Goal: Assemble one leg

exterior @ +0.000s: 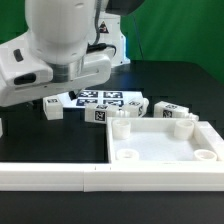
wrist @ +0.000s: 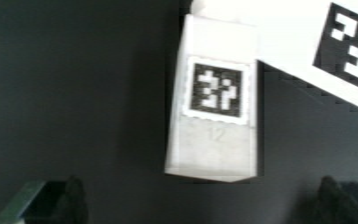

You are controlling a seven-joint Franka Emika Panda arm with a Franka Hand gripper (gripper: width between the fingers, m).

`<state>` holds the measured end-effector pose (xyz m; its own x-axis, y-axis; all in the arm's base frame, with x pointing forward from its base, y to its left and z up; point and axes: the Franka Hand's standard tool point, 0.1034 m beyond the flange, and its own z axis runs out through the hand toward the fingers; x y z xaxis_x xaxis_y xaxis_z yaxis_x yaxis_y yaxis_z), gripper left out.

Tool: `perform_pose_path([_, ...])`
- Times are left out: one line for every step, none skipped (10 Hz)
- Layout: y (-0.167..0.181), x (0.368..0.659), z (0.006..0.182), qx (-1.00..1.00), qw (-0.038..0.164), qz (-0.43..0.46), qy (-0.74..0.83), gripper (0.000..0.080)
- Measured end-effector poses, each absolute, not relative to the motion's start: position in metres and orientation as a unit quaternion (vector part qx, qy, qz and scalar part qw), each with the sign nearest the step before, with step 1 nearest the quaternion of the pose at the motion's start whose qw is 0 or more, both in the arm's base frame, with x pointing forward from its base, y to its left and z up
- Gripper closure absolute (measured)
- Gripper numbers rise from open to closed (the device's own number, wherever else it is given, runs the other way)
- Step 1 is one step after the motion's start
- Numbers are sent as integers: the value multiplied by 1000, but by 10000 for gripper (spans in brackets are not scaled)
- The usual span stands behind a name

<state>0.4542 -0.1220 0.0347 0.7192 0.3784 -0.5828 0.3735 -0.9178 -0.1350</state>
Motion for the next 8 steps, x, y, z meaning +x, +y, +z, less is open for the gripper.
perform_pose_path([-120,454,35,-927,4,315,-205,150])
perform_pose_path([-119,454,34,-926,6,315,-208,150])
perform_pose_path([-119,454,34,-925,6,316,-209,150])
perform_pose_path([-123,442,27,-921,2,341,-189,150])
perform_pose_path([-123,437,23,-919,-7,352,-179,150])
perform_pose_path([-115,432,20,-920,-30,359,-152,150])
perform_pose_path([-110,431,15,-918,-28,366,-153,150])
perform_pose_path([-109,432,15,-918,-26,365,-156,150])
